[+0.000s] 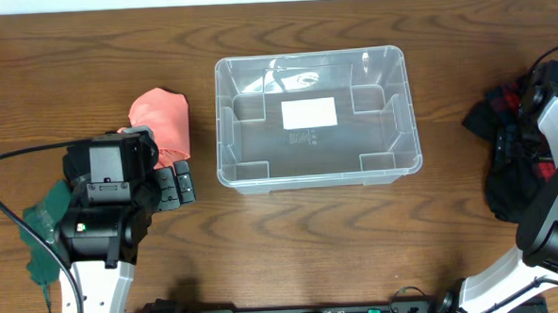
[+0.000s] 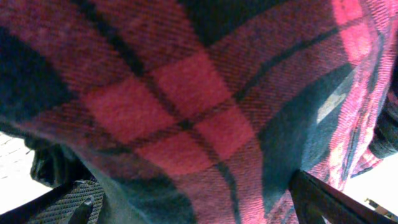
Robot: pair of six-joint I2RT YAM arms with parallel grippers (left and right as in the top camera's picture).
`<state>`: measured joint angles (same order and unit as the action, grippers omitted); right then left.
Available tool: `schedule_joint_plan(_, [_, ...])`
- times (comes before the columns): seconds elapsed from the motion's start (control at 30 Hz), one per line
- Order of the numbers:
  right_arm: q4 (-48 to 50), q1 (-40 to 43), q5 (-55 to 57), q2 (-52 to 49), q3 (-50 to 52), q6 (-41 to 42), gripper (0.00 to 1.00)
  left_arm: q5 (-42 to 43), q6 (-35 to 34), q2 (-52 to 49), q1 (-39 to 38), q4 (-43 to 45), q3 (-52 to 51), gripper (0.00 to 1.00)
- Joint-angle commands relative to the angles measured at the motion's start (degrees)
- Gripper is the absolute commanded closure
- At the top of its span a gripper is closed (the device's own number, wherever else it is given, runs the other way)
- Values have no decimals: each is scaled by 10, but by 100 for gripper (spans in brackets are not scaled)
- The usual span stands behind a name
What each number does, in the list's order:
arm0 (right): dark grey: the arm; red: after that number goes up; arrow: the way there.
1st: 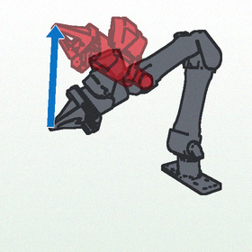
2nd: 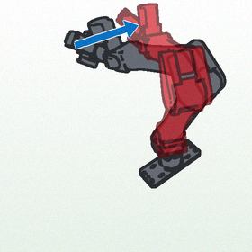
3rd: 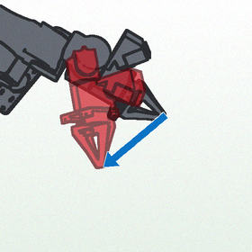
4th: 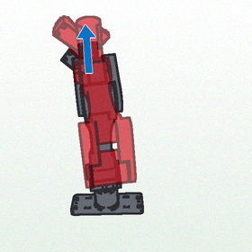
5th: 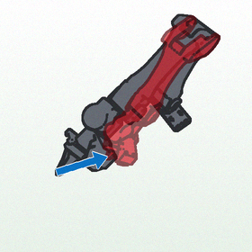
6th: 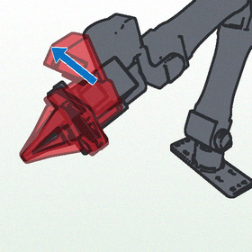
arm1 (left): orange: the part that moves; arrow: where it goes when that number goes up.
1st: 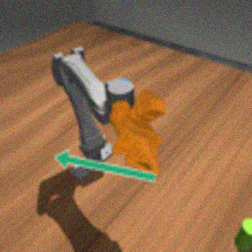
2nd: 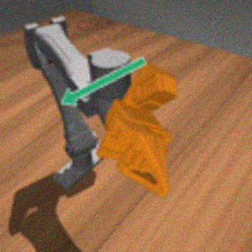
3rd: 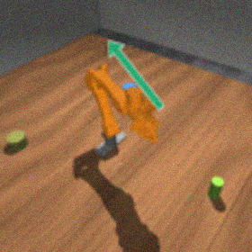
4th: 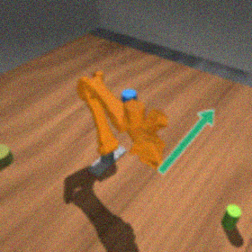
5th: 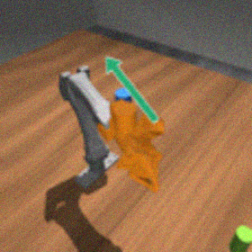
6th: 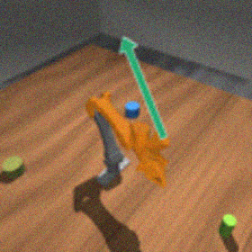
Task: Pack container
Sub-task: 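Reach the right gripper to the plaid shirt and grasp it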
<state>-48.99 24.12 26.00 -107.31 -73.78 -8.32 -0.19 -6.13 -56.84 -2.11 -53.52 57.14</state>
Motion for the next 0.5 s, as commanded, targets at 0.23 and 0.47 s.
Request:
schedule_joint_plan(0.23, [-15, 6, 4, 20, -39, 9, 6, 0, 3, -1, -2, 0, 13, 2])
schedule_joint_plan(0.47, [-20, 6, -12, 20, -45, -8, 5, 0, 3, -1, -2, 0, 13, 2])
